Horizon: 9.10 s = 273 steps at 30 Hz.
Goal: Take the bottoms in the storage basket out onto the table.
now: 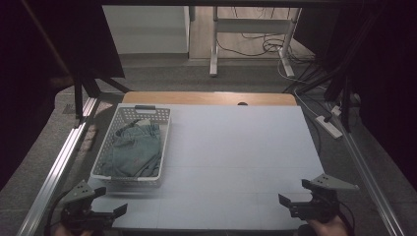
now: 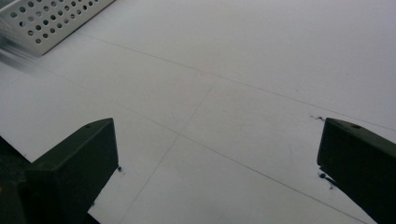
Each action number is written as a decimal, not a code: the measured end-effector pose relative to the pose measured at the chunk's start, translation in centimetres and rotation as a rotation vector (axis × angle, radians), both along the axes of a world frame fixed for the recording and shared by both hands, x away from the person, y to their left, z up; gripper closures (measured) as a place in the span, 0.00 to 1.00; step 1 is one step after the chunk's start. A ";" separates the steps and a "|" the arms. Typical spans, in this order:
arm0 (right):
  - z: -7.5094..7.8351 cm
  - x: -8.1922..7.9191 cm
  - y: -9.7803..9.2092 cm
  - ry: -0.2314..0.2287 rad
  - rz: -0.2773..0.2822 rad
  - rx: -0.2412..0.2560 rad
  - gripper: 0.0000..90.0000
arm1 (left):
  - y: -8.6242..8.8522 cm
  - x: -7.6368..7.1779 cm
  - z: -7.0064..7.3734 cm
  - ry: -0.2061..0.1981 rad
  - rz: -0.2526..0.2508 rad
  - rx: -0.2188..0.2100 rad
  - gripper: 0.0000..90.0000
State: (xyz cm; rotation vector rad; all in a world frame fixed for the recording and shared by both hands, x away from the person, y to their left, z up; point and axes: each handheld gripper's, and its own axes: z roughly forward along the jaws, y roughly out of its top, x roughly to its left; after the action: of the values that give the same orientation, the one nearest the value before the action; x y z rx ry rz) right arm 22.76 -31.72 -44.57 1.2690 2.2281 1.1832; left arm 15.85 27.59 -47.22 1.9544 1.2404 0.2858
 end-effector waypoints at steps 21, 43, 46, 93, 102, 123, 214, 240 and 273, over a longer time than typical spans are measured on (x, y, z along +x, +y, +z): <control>-0.1 -0.2 0.2 0.004 -0.010 -0.035 0.00 | 0.2 0.5 -0.1 0.022 -0.016 -0.023 0.01; -0.2 -0.3 0.1 0.021 0.004 -0.035 0.00 | -0.6 1.2 0.6 -0.025 -0.112 -0.024 0.00; -0.2 -0.2 0.2 0.026 0.005 -0.038 0.00 | -0.7 1.3 0.7 -0.039 -0.119 -0.010 0.00; -0.3 0.0 0.4 0.050 0.026 -0.044 0.00 | -2.3 7.5 3.9 -0.030 -0.109 -0.006 0.00; -0.3 0.1 0.4 0.050 0.033 -0.052 0.00 | -2.5 9.4 4.1 -0.014 -0.111 -0.006 0.01; -0.3 0.1 0.5 0.053 0.041 -0.056 0.00 | -1.5 14.0 4.9 0.009 -0.076 0.021 0.01; -0.4 0.0 0.9 0.055 0.084 -0.092 0.00 | -2.1 23.8 -1.4 0.280 0.100 0.382 0.83; -0.4 0.1 1.0 0.060 0.085 -0.086 0.00 | 0.1 21.3 5.0 0.083 0.041 0.012 0.84; -0.5 0.2 1.0 0.074 0.091 -0.096 0.00 | -0.5 22.0 17.1 -0.037 -0.059 -0.063 0.84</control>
State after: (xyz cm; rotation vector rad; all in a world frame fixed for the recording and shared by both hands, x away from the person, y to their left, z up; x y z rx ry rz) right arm 22.96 -30.67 -45.06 1.2039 2.3887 1.0622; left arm 37.86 27.06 -30.13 1.9198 1.1518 0.2491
